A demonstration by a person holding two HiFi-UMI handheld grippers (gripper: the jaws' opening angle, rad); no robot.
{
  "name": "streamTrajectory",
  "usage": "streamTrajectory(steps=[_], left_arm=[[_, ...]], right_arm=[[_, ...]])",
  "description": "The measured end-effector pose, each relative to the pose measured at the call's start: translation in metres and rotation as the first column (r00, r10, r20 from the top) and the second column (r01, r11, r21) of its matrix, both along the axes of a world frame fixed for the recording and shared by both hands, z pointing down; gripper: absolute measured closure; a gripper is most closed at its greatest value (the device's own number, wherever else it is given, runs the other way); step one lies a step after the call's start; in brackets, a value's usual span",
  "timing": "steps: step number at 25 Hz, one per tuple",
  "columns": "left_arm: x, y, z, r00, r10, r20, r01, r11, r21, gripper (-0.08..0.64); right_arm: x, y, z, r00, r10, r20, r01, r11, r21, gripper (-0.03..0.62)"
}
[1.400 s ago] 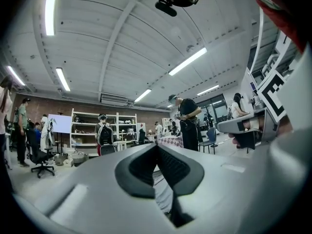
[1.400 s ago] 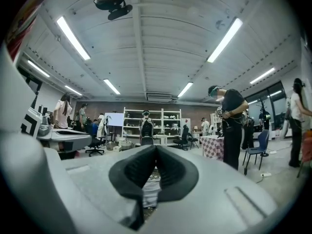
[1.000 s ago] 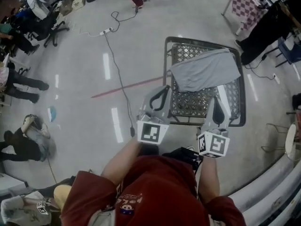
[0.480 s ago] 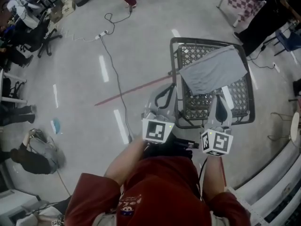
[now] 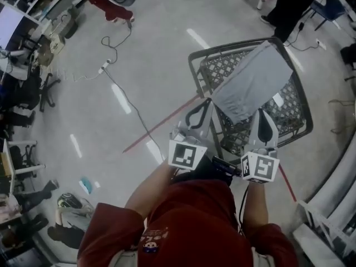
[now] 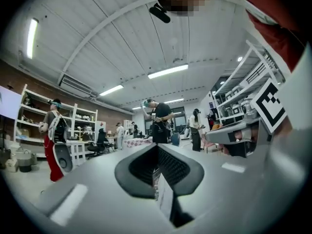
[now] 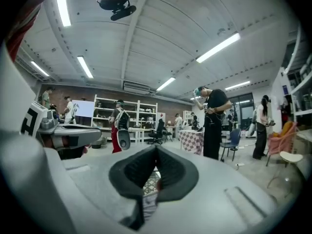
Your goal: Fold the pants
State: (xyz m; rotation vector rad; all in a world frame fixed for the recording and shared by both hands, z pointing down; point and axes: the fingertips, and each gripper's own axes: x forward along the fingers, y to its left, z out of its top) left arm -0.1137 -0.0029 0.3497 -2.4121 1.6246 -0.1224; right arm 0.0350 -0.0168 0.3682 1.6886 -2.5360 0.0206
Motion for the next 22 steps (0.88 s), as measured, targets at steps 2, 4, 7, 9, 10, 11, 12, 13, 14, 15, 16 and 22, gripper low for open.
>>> streamTrajectory(steps=[2,4,7,9,10,11,12,13,14,15,16,22], left_arm=[[0.004,-0.018,0.002,0.997,0.069,0.026,-0.068,0.998,-0.011,0.554],[0.009,-0.032,0.003,0.992,0.119,0.032,-0.118,0.993,-0.017,0.554],[0.018,-0.051,0.001,0.983,0.181,0.01,-0.181,0.983,-0.02,0.554],[0.024,-0.062,-0.001,0.976,0.202,-0.086,-0.206,0.978,-0.034,0.554],[0.028,-0.066,-0.001,0.968,0.214,-0.133,-0.221,0.974,-0.043,0.554],[0.032,-0.07,-0.001,0.96,0.233,-0.154,-0.243,0.969,-0.049,0.554],[0.036,-0.073,-0.001,0.953,0.259,-0.156,-0.27,0.962,-0.051,0.554],[0.038,-0.076,-0.001,0.946,0.289,-0.148,-0.299,0.953,-0.05,0.554],[0.04,-0.08,-0.001,0.937,0.324,-0.132,-0.332,0.942,-0.045,0.554],[0.04,-0.083,0.0,0.926,0.362,-0.105,-0.368,0.929,-0.04,0.554],[0.039,-0.086,0.002,0.912,0.403,-0.073,-0.406,0.913,-0.035,0.554],[0.025,-0.098,0.008,0.82,0.572,0.014,-0.572,0.82,-0.019,0.554]], right_arm=[[0.004,-0.01,-0.002,0.998,0.067,0.017,-0.067,0.998,-0.002,0.591],[0.01,-0.015,-0.001,0.991,0.131,0.033,-0.131,0.991,-0.008,0.591],[0.018,-0.021,-0.003,0.976,0.213,0.042,-0.212,0.977,-0.01,0.591],[0.024,-0.022,-0.004,0.964,0.262,0.036,-0.262,0.965,-0.007,0.591],[0.027,-0.022,-0.005,0.957,0.287,0.033,-0.287,0.958,-0.007,0.591],[0.031,-0.021,-0.005,0.95,0.312,0.031,-0.312,0.95,-0.008,0.591],[0.034,-0.019,-0.005,0.941,0.337,0.025,-0.337,0.942,-0.01,0.591],[0.036,-0.018,-0.004,0.932,0.362,0.017,-0.362,0.932,-0.013,0.591],[0.037,-0.016,-0.004,0.922,0.388,0.006,-0.388,0.922,-0.014,0.591],[0.036,-0.014,-0.003,0.91,0.414,-0.005,-0.414,0.91,-0.016,0.591],[0.034,-0.012,-0.003,0.898,0.44,-0.016,-0.44,0.898,-0.017,0.591],[0.012,-0.003,-0.002,0.817,0.573,-0.059,-0.575,0.818,-0.017,0.591]])
